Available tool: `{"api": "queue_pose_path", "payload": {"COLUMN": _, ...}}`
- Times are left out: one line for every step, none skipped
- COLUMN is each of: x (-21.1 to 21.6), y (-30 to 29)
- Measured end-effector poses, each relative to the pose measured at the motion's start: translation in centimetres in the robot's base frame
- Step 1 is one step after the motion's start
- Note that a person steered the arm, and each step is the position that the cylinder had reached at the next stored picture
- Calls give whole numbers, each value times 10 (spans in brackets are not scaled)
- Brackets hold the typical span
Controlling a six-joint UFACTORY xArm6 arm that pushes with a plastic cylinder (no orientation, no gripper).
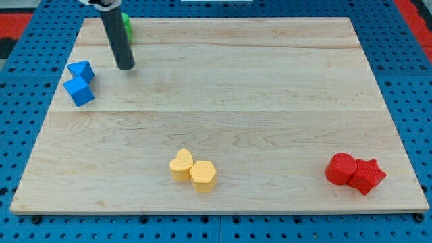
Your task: Point your arm at top left side
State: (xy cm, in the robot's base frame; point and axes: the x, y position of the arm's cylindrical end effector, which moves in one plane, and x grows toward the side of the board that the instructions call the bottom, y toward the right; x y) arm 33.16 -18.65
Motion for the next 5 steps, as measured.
{"api": "queue_pose_path", "payload": {"x": -4, "y": -44}}
{"api": "queue_pose_path", "payload": {"x": -42, "y": -60}}
{"api": "queue_pose_path", "payload": {"x": -80, "y": -78}}
{"api": "queue_pose_path", "payload": {"x": -113, "y": -70}}
{"api": "queue_pose_path", "payload": {"x": -141, "y": -21}}
